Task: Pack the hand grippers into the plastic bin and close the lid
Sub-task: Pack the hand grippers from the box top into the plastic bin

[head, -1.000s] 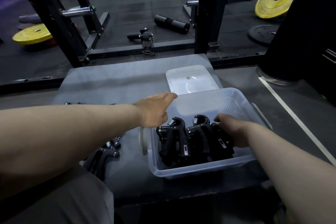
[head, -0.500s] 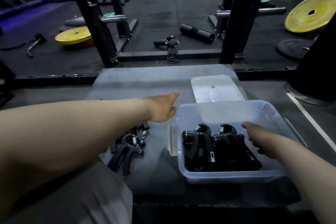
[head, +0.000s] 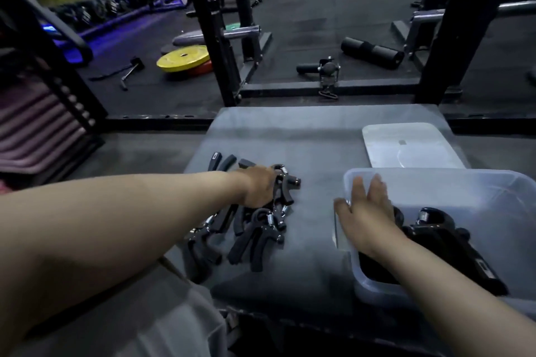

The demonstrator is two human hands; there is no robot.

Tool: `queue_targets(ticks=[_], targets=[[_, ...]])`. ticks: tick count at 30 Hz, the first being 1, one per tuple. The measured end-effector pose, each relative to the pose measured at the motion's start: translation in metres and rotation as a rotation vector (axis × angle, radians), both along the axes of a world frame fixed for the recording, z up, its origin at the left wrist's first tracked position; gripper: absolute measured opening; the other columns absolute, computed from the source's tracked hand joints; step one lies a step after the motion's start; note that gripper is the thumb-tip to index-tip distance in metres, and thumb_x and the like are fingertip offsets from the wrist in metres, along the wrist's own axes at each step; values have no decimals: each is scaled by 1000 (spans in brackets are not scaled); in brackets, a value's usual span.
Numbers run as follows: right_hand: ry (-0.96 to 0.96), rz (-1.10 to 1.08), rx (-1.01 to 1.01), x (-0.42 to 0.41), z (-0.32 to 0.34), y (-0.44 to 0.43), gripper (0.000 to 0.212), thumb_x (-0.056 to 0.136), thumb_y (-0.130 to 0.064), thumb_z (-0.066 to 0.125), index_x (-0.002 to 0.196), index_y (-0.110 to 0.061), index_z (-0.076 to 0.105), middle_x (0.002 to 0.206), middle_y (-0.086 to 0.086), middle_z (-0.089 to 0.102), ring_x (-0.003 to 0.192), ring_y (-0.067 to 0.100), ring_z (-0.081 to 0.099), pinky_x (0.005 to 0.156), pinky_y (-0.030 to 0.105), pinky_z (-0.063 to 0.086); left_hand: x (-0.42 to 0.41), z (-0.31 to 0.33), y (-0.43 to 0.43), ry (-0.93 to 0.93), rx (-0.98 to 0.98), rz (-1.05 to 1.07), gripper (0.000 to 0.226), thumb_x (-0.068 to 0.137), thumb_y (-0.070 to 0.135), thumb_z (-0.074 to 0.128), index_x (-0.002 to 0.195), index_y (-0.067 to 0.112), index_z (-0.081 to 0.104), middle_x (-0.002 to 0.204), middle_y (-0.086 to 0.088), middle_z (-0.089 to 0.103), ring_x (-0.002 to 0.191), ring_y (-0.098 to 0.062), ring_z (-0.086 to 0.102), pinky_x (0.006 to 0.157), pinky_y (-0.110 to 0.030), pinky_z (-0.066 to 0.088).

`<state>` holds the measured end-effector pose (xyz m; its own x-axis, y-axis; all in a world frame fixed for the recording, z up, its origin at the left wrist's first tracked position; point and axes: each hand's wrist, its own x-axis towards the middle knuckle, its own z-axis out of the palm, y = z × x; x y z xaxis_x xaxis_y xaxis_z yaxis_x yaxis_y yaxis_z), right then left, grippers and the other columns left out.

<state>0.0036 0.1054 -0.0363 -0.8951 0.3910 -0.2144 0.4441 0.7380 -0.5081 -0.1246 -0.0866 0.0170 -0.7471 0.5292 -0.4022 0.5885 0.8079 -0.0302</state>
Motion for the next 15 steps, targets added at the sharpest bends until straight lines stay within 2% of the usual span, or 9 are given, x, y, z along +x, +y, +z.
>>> queue_targets(ticks=[4,8,10,11,13,15], targets=[[67,30,-92,-3,-3,-7,67,103,-33,31,156,-15,-5,158,18,-25,147,30,-21,120,38,-7,-1,-16,-9,-67,-21,-21,32,93,30,50,121,15,54,128,-11,57,112,-33,58,93,-35,49],[41,13,-11,-8,-3,-11,70,102,-36,34,155,-20,-9,157,20,-25,146,32,-24,120,41,-7,-10,-22,-1,-125,-153,-111,40,95,36,50,129,15,51,135,-10,54,117,-33,56,97,-36,48],[37,8,-54,-9,-1,-12,69,102,-35,35,155,-23,-9,156,19,-29,147,34,-18,120,40,1,-25,-25,2,-122,-210,-102,36,96,32,52,128,17,55,129,-8,60,112,-30,61,93,-35,51],[40,6,-107,-10,1,-12,68,103,-32,35,155,-24,-9,155,17,-32,149,34,-11,118,38,9,-33,-26,3,-111,-225,-86,33,95,30,55,125,17,59,124,-6,63,109,-27,63,91,-35,53],[56,-8,-214,-8,5,-12,69,104,-26,36,155,-26,-8,154,10,-38,150,33,5,104,29,27,-49,-31,8,-90,-225,-69,29,93,29,57,119,17,62,120,-5,66,105,-26,65,90,-36,55],[76,-13,-288,-4,5,-11,68,104,-25,36,155,-28,-9,152,4,-41,150,27,8,91,22,28,-59,-41,14,-29,-194,-89,33,94,31,52,122,16,57,126,-9,61,112,-31,61,95,-38,50]])
